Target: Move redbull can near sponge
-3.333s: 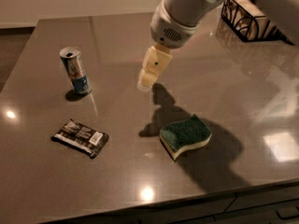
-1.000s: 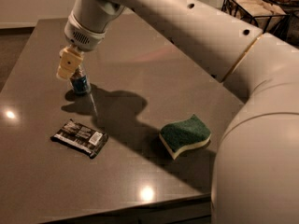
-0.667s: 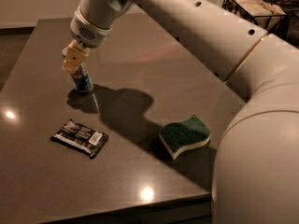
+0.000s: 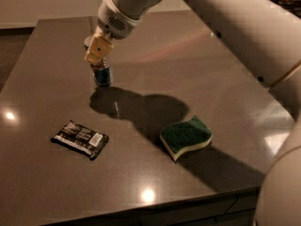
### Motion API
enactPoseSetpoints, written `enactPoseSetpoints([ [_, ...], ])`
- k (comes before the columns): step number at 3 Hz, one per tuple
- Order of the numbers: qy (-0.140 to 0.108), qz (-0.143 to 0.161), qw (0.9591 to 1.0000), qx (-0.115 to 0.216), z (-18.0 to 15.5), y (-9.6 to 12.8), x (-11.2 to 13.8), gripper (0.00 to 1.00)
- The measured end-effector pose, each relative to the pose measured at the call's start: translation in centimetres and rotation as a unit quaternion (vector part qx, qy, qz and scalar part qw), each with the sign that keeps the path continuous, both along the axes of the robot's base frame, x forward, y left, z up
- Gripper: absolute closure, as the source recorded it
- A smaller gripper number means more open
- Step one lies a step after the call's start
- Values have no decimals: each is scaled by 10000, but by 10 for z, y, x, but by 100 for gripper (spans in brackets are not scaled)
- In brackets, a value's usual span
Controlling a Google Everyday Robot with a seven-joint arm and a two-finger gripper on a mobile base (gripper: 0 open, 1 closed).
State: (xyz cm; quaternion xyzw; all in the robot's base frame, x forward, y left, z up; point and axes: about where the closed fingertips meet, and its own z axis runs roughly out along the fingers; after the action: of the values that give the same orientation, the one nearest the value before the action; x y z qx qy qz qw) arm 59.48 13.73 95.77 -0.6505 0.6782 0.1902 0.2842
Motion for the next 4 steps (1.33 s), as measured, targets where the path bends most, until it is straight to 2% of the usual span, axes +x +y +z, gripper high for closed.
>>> enactPoseSetpoints([
  [2,-214,13,9998,22,19,-85,-38,100],
  [3,-291,146,9995,-18,18,-119,-64,100],
  [4,-271,309,9991,-80,9,-143,-87,100],
])
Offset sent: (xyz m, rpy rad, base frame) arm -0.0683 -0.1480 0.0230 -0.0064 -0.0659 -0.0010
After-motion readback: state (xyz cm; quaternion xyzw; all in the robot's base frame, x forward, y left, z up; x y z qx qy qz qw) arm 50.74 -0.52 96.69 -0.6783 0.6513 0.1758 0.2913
